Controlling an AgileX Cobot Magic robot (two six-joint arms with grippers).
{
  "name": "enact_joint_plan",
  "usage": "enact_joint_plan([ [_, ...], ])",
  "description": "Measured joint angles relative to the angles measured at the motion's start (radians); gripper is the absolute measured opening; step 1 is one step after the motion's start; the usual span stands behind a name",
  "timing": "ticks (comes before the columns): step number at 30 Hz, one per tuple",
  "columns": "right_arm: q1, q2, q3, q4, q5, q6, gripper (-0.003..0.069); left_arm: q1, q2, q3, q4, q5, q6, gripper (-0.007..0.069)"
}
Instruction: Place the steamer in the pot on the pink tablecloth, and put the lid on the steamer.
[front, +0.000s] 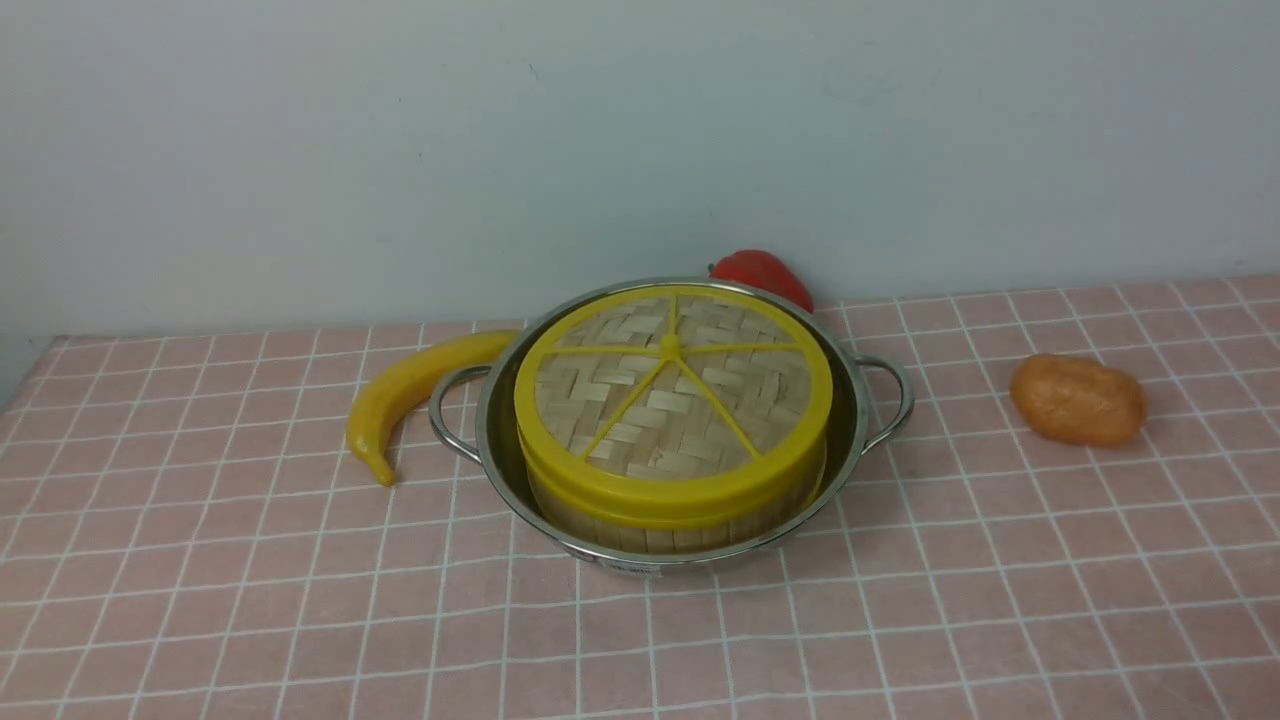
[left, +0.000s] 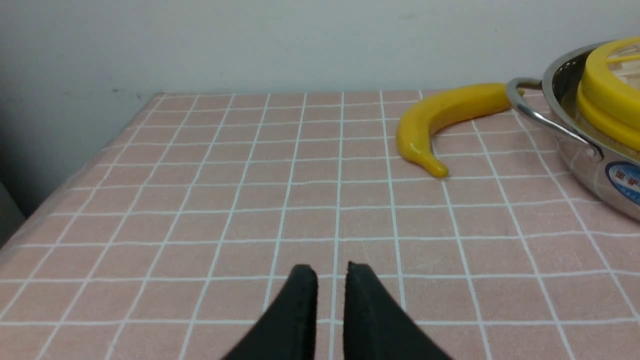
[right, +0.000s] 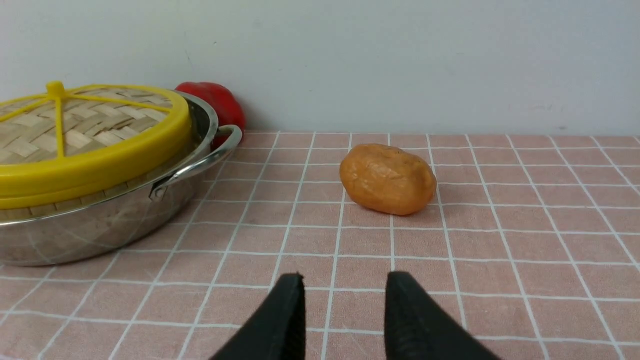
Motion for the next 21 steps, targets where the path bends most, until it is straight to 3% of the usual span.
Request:
enact_joint_plan([
  [21, 0.0, 0.0, 0.0, 0.0, -0.001, 0.0, 0.0242, 0.001, -0.001, 0.005, -0.012, -0.006, -0.001, 0.0115],
])
